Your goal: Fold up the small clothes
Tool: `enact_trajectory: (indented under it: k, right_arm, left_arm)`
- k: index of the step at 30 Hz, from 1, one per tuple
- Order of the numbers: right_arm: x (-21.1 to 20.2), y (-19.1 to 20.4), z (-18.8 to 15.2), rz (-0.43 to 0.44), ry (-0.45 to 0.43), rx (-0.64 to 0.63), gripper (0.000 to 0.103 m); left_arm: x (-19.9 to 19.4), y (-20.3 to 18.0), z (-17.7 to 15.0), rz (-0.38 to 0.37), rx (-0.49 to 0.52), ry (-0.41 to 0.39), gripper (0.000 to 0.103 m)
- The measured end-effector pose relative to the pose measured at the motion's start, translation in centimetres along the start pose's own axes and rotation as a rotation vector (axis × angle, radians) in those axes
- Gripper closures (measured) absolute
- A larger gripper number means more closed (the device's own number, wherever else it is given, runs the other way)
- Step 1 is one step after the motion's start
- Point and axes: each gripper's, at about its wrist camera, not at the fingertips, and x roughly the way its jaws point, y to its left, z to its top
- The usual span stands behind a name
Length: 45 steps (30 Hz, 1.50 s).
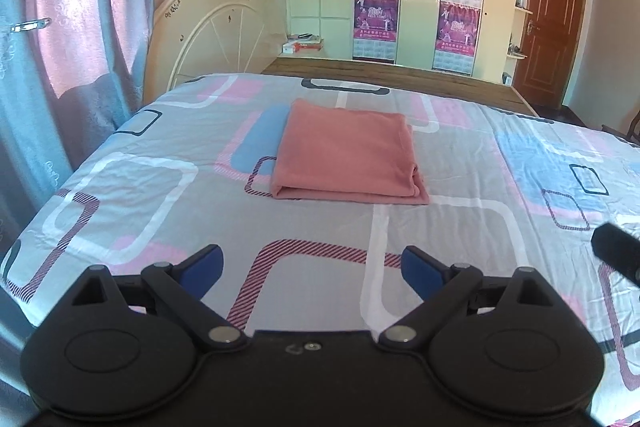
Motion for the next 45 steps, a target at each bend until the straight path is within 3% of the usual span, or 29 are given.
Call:
enact_trajectory:
  k: [10, 45]
  right_arm:
    - [-3.0, 0.6, -0.3, 0.000, -0.045, 0.018, 0.001]
    - [-2.6, 0.2, -0.7, 0.006, -0.027, 0.040, 0.001]
  left_arm:
    - [-2.7, 1.4, -1.4, 0.022, -0.011, -0.011, 0.008]
    - [-3.0, 1.1, -1.4, 0.035, 0.025, -0.026, 0.008]
